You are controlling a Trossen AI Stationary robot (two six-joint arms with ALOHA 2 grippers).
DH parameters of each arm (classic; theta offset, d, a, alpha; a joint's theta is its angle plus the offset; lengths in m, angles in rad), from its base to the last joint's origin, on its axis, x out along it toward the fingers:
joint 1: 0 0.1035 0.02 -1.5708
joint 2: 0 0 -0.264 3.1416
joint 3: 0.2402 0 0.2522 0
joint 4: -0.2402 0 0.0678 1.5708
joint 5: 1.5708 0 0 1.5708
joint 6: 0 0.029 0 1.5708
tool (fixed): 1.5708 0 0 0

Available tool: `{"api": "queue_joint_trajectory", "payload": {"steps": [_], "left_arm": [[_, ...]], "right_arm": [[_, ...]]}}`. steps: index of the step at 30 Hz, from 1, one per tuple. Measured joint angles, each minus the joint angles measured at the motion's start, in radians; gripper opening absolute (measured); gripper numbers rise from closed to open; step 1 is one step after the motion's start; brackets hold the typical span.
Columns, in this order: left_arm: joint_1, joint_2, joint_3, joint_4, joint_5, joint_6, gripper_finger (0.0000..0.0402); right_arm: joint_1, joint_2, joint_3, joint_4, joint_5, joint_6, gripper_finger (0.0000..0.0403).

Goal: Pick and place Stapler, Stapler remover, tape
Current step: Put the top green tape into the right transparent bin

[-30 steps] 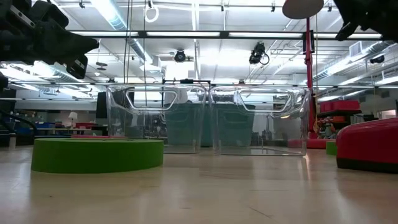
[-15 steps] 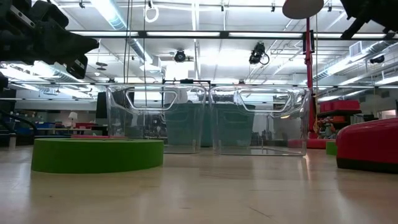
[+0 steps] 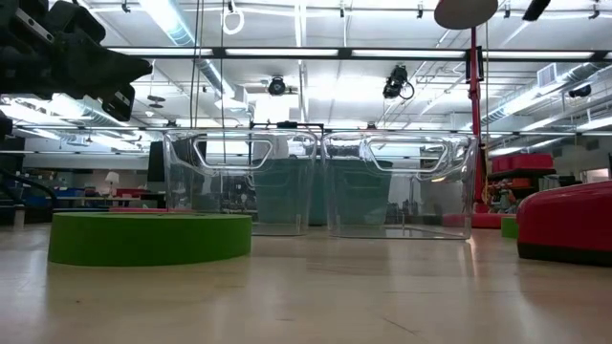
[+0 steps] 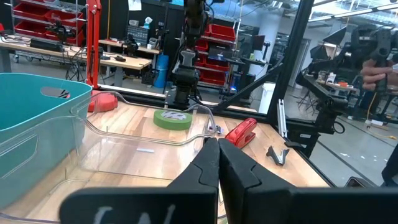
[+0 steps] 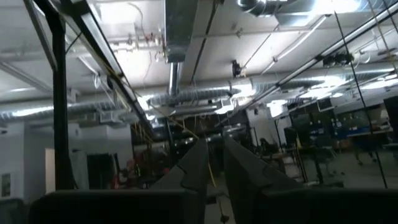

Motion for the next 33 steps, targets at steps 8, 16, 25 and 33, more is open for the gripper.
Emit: {"api": "queue_joint_trajectory", "payload": {"steps": [8,16,25,33], "left_arm": [[0.000,0.000,0.000,0.000,0.000,0.000,0.0003],[0.000,0.000,0.000,0.000,0.000,0.000,0.0003],[0.000,0.000,0.000,0.000,0.000,-0.001,0.0003],[0.000,0.000,0.000,0.000,0.000,0.000,0.0003]], "right_arm": [[0.000,0.077,0.156,-0.166,-0.024,0.000,0.0057],[0.000,0.134,0.258,-0.365,-0.024,0.000,0.0057],[0.000,0.158,0.263,-0.516,-0.042,0.000,0.0057],[0.000,0.161,0.263,-0.541,-0.049,-0.016,0.0057]]}}
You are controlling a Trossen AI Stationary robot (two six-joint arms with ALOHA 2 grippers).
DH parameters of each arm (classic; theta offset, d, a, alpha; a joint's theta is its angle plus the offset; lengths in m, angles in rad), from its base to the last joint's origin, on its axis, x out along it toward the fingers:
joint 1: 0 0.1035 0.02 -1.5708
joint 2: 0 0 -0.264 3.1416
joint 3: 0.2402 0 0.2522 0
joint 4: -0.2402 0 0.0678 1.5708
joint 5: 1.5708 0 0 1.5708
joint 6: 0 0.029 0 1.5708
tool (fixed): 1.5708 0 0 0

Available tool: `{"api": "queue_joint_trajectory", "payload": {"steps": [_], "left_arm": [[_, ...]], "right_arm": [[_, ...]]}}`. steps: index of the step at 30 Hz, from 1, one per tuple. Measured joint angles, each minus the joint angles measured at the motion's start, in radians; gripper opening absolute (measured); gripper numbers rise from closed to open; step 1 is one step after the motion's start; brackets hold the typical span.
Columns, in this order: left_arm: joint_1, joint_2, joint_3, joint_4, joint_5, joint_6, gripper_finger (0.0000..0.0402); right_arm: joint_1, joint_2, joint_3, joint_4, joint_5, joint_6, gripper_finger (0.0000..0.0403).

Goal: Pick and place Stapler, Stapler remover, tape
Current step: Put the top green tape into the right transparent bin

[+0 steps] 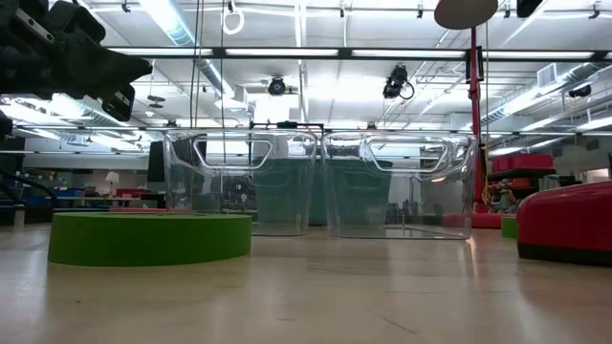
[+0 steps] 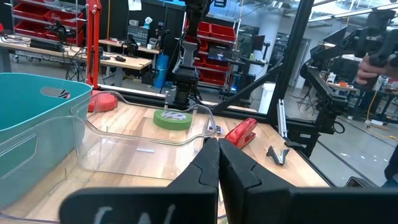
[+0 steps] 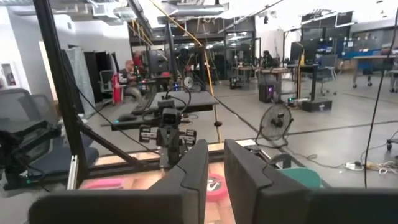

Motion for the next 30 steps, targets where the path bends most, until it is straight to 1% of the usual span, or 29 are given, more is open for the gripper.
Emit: {"api": "queue_joint_trajectory", "payload": {"steps": [3,8,13,18,26,30], "left_arm": [[0.000,0.000,0.000,0.000,0.000,0.000,0.0003],[0.000,0.000,0.000,0.000,0.000,0.000,0.0003],[0.000,0.000,0.000,0.000,0.000,0.000,0.0003],[0.000,0.000,0.000,0.000,0.000,0.000,0.0003],[0.000,0.000,0.000,0.000,0.000,0.000,0.0003],[0.000,0.000,0.000,0.000,0.000,0.000,0.0003]], "right_arm": [[0.000,0.000,0.000,0.000,0.000,-0.028,0.0057],[0.000,0.000,0.000,-0.003,0.000,0.001,0.0057],[0.000,0.003,0.000,-0.109,-0.008,0.027,0.0057],[0.000,0.035,0.000,-0.230,-0.070,0.081,0.0057],[0.000,0.125,0.000,-0.251,-0.178,0.140,0.0057],[0.000,0.161,0.000,-0.293,-0.221,0.155,0.0057]]}}
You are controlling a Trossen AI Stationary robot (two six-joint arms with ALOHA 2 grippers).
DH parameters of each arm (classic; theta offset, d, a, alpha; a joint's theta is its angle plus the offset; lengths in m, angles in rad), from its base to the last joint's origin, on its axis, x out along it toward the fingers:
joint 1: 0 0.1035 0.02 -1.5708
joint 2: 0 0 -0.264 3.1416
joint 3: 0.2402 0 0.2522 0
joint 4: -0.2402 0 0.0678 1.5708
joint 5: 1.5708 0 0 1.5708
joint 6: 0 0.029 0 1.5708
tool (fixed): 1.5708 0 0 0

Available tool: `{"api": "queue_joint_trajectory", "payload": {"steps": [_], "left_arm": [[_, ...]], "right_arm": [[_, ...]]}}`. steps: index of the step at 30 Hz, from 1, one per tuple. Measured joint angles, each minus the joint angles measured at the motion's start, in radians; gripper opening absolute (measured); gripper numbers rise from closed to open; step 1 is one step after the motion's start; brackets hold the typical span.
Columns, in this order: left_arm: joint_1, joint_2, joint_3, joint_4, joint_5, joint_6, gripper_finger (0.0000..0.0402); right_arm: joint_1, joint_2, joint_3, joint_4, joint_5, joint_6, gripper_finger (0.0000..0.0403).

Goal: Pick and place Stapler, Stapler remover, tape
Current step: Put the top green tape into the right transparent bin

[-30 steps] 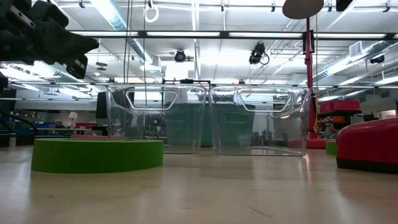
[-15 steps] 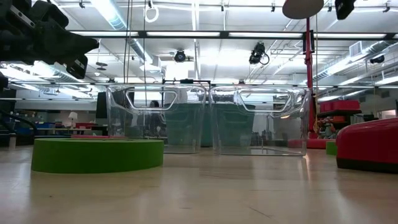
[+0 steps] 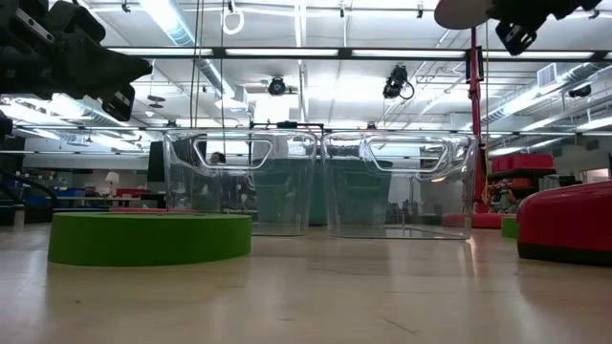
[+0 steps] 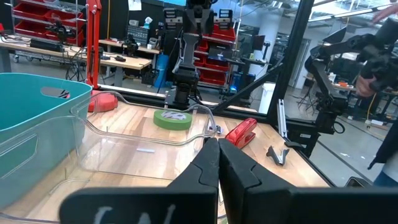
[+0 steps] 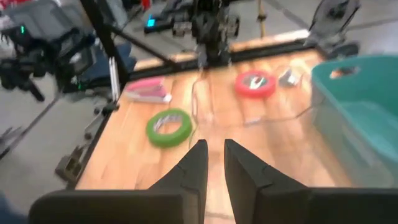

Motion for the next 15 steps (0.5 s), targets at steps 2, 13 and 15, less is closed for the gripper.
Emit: {"api": "queue_joint_trajectory", "payload": {"steps": [2,13,15], "left_arm": [[0.000,0.000,0.000,0.000,0.000,0.000,0.0003],[0.000,0.000,0.000,0.000,0.000,0.000,0.0003],[0.000,0.000,0.000,0.000,0.000,0.000,0.0003]], "right_arm": [[0.000,0.017,0.000,-0.033,-0.005,0.000,0.0057],[0.000,0.098,0.000,-0.226,-0.024,-0.008,0.0057],[0.000,0.112,0.000,-0.225,-0.046,-0.008,0.0057]]}}
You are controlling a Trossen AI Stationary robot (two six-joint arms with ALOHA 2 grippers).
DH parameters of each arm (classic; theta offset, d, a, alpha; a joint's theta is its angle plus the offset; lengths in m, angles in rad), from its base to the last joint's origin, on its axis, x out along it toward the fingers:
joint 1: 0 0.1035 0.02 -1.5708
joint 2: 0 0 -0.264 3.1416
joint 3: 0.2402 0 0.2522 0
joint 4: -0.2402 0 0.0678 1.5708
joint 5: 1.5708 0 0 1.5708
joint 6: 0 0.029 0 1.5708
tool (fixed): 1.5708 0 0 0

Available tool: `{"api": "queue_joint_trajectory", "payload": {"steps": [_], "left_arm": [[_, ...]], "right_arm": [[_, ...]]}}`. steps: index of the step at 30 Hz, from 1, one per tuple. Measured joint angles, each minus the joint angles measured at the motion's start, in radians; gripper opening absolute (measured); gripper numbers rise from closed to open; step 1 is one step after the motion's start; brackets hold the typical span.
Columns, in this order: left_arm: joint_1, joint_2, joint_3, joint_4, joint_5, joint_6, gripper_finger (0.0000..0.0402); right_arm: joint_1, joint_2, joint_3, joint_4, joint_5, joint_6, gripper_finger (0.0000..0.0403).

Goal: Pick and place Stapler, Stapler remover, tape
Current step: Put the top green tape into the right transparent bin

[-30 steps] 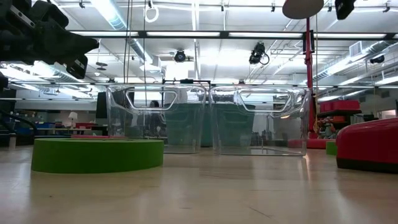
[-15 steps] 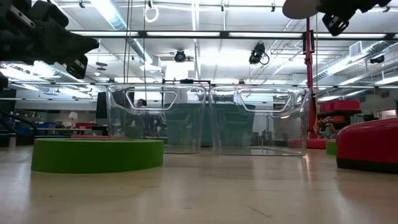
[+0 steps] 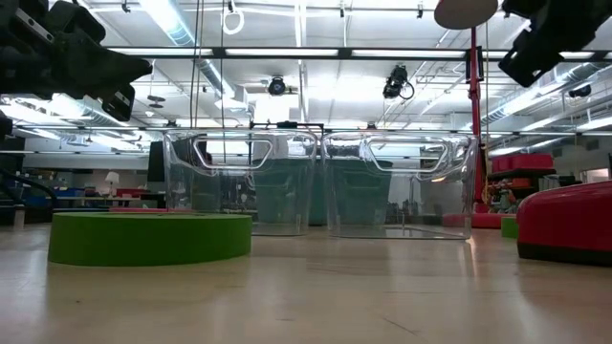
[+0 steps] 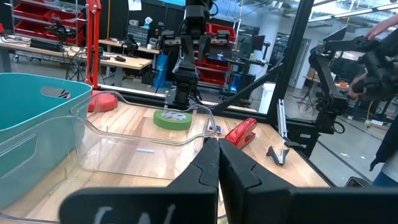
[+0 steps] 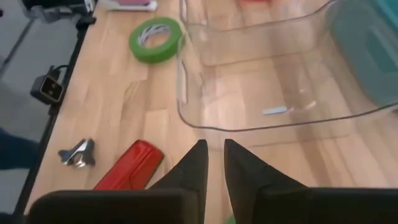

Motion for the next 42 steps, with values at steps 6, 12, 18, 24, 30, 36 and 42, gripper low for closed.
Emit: {"api": "queue_joint_trajectory", "payload": {"steps": [6,12,18,24,30,36,42], "left_arm": [[0.000,0.000,0.000,0.000,0.000,0.000,0.0003],[0.000,0.000,0.000,0.000,0.000,0.000,0.0003],[0.000,0.000,0.000,0.000,0.000,0.000,0.0003],[0.000,0.000,0.000,0.000,0.000,0.000,0.0003],[0.000,0.000,0.000,0.000,0.000,0.000,0.0003],[0.000,0.000,0.000,0.000,0.000,0.000,0.0003],[0.000,0.000,0.000,0.000,0.000,0.000,0.0003]], "right_arm": [[0.000,0.049,0.073,-0.118,-0.011,-0.017,0.0057],[0.000,0.112,0.171,-0.296,0.042,-0.063,0.0057],[0.000,0.166,0.220,-0.378,0.061,-0.049,0.0057],[0.000,0.232,0.221,-0.413,0.060,0.056,0.0057],[0.000,0.294,0.221,-0.437,0.058,0.150,0.0057],[0.000,0.332,0.221,-0.450,0.011,0.157,0.0057],[0.040,0.354,0.221,-0.453,-0.021,0.155,0.0057]]}}
